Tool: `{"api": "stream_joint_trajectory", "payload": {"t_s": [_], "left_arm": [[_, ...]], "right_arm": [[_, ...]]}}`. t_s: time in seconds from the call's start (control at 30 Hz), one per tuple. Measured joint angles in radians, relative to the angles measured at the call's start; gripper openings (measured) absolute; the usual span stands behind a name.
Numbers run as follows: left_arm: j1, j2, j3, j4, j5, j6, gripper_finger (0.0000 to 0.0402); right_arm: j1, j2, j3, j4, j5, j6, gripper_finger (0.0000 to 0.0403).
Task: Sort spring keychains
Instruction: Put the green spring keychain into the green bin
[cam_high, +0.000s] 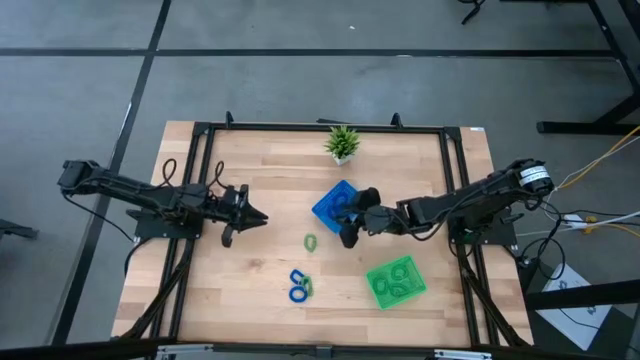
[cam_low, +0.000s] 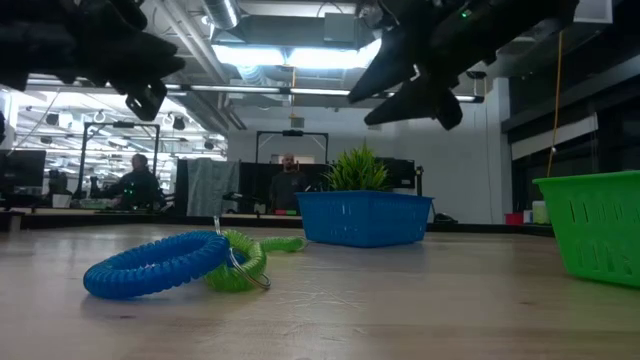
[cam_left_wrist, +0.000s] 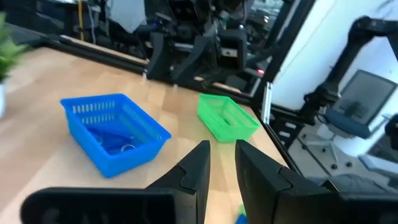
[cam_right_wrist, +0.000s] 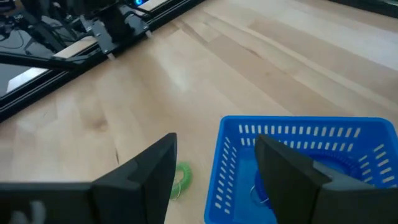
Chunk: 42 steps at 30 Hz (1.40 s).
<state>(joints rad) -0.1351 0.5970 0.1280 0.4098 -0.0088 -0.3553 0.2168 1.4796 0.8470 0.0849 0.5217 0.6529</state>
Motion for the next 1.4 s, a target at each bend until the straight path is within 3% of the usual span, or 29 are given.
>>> {"api": "stream_joint_trajectory", "payload": {"t_s": [0.2,0.5,0.77,1.1,1.4], "left_arm": [[-0.057,0.092,0.005,0.051,-0.046,0.002,0.0072],[-0.101,0.292,0.140,0.051,-0.052,0.093,0.0072],[-0.114,0.471,0.281,-0.082,-0.050,0.125,0.0072],[-0.127,0.748,0.452,-0.183,-0.041,0.279,0.0072],[-0.127,0.929,0.526,-0.241,-0.042,0.382,0.0072]], "right_arm": [[0.017,0.000,0.000,0.000,0.000,-0.007,0.0215],[0.026,0.000,0.000,0.000,-0.002,-0.006,0.0215],[0.044,0.000,0.000,0.000,-0.001,-0.005,0.0215],[0.044,0.000,0.000,0.000,0.000,-0.003,0.0215],[0.044,0.000,0.000,0.000,-0.001,-0.005,0.0215]]}}
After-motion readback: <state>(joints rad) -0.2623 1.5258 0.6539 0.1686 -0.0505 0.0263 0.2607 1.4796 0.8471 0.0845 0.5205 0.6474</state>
